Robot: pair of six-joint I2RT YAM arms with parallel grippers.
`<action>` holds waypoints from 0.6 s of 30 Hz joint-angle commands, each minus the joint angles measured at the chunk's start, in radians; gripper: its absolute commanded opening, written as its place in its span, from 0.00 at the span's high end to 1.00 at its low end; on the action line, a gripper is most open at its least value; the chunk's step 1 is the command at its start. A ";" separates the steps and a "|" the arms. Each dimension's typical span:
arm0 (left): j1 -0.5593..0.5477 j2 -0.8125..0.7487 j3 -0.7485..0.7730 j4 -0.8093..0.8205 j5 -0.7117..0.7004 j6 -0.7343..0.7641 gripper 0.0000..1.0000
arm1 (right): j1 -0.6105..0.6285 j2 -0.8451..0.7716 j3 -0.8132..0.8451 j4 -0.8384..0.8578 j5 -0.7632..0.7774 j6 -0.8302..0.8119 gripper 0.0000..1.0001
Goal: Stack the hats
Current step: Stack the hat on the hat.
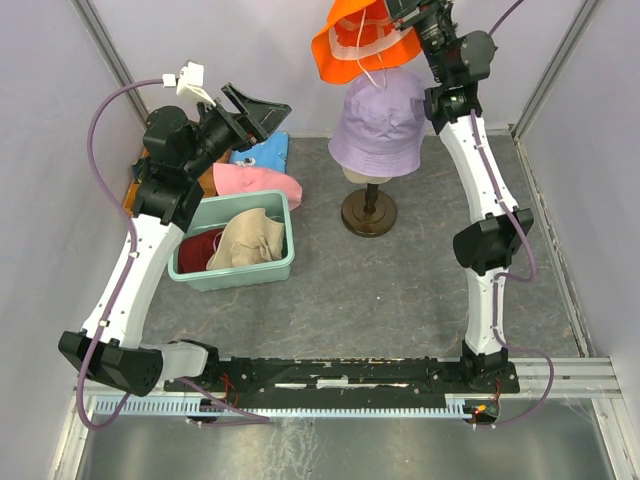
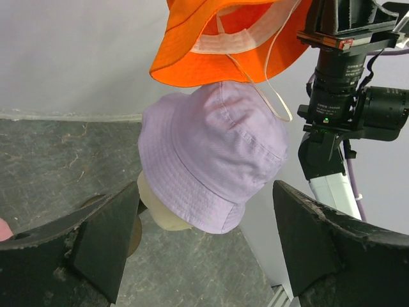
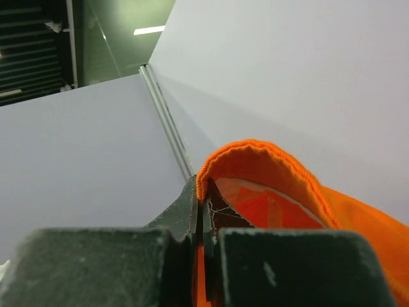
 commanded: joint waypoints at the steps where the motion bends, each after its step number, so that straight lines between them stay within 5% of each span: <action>1: 0.001 -0.036 0.026 0.012 -0.014 0.048 0.09 | -0.059 -0.056 0.046 0.037 0.042 -0.070 1.00; 18: 0.001 -0.024 0.024 0.007 -0.017 0.056 0.09 | -0.204 -0.070 -0.017 0.158 0.117 0.050 1.00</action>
